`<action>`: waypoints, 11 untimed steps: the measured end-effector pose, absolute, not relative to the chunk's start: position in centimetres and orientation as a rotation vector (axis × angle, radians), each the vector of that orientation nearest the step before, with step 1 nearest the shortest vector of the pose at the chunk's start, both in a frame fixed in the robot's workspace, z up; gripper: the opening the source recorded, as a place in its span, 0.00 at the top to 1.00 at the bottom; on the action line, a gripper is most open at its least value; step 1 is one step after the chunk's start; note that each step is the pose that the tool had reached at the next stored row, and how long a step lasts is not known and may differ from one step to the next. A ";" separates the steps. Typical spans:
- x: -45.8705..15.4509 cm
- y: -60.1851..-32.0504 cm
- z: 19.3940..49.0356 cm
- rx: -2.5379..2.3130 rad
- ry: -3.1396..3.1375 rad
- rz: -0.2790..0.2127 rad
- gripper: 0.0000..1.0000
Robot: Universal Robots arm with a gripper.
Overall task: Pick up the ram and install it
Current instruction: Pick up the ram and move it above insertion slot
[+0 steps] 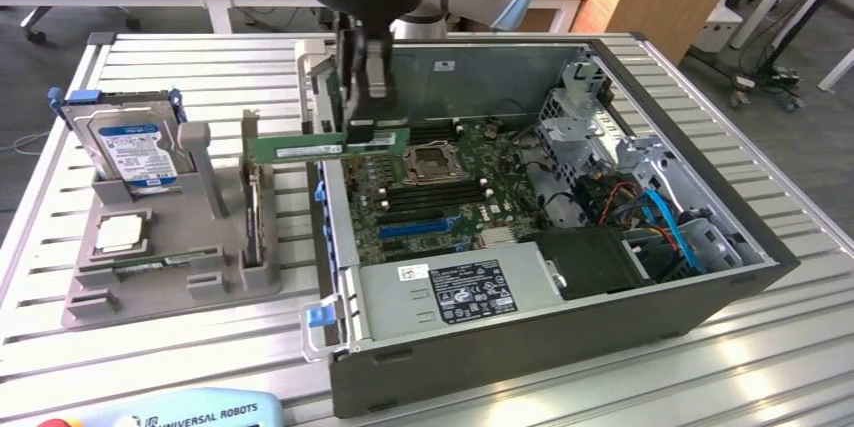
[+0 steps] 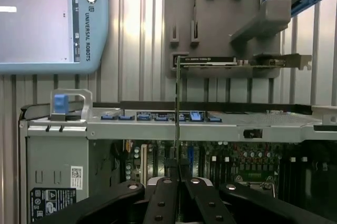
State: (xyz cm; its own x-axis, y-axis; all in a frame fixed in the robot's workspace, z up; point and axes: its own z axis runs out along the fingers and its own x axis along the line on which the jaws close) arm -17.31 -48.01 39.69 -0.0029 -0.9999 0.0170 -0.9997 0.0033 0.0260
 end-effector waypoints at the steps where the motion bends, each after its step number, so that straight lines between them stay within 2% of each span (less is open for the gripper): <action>1: -16.9 -48.0 39.7 2.197 -2.203 -0.010 0.88; 11: -12.4 -48.0 39.7 2.205 -2.195 -0.010 0.88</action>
State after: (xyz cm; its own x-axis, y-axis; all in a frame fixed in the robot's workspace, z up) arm -12.40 -48.00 39.67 0.0050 -0.9998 0.0170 -0.9996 -0.0046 0.0261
